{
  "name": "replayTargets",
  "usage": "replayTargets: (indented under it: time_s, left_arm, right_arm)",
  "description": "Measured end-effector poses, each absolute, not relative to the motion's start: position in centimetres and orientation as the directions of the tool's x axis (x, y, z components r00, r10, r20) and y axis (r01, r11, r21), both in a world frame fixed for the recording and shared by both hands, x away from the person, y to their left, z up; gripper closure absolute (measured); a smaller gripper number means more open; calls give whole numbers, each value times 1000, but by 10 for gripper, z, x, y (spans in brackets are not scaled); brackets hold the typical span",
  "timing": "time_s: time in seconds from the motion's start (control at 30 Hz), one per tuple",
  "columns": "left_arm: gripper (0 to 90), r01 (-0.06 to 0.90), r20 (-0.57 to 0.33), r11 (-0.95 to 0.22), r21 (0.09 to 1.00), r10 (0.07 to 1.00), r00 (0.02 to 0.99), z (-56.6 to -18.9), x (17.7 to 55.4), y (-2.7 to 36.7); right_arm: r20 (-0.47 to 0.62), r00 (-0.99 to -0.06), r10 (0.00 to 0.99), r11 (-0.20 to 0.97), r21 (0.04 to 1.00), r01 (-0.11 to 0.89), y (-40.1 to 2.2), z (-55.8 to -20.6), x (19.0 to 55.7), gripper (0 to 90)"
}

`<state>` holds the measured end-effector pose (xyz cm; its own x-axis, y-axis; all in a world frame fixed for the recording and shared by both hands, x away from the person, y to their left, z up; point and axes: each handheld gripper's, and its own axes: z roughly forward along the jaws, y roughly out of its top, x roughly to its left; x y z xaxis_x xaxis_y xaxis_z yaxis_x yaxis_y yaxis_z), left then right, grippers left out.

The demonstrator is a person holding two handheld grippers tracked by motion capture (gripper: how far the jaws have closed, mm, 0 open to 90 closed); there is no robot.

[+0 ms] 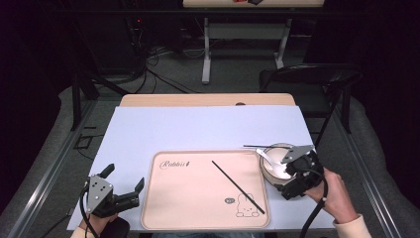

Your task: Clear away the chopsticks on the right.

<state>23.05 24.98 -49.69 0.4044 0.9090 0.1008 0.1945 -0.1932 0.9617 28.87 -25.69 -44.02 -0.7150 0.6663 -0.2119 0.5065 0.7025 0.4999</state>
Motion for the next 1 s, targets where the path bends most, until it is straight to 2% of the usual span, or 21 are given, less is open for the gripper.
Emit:
replayTargets:
  time_s: [0.27,0.57,0.73,0.87,1.0]
  left_arm:
    - [4,197,100,-193,961,909,404,-497,231,250]
    - [3,198,102,-195,961,909,403,-497,231,249]
    - [4,201,100,-195,960,910,403,-497,231,249]
    - [3,200,98,-191,961,911,401,-497,231,250]
    - [3,200,99,-193,960,910,402,-497,231,250]
  right_arm:
    - [-292,-723,627,754,460,468,-281,-421,311,0]
    - [-244,-798,551,803,417,426,-310,-409,367,0]
    - [-239,-806,542,814,387,432,-318,-401,395,0]
    - [-212,-848,485,854,323,408,-319,-410,423,0]
    - [-203,-857,473,868,275,414,-316,-422,438,1]
